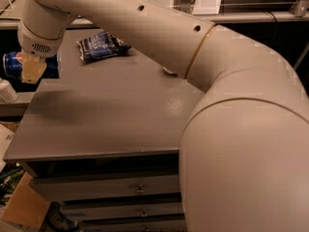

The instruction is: Pick pepsi can

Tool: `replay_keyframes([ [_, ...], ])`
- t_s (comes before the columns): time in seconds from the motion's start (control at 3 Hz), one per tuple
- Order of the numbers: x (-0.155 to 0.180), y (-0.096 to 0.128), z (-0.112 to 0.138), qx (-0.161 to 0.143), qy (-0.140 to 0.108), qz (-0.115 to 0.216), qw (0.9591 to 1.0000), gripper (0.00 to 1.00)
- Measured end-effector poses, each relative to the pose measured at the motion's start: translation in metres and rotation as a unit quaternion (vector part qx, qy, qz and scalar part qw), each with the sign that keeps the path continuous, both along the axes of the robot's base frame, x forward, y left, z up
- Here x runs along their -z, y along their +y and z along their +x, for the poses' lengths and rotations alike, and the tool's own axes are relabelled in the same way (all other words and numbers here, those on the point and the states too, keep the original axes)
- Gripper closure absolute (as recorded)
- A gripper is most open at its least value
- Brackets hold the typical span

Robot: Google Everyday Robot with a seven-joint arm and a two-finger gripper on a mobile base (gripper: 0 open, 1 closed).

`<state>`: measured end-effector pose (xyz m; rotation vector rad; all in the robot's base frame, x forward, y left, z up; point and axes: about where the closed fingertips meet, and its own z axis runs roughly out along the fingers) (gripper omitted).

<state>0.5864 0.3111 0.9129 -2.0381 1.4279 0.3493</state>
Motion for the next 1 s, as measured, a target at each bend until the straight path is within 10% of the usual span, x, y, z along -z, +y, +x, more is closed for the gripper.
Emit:
replay_keyframes([
  [0.67, -0.037, -0.028, -0.004, 0.006, -0.011, 0.1, 0.9949, 1.0],
  [1.0, -0.051, -0.05, 0.002, 0.017, -0.006, 0.172, 0.9849, 1.0],
])
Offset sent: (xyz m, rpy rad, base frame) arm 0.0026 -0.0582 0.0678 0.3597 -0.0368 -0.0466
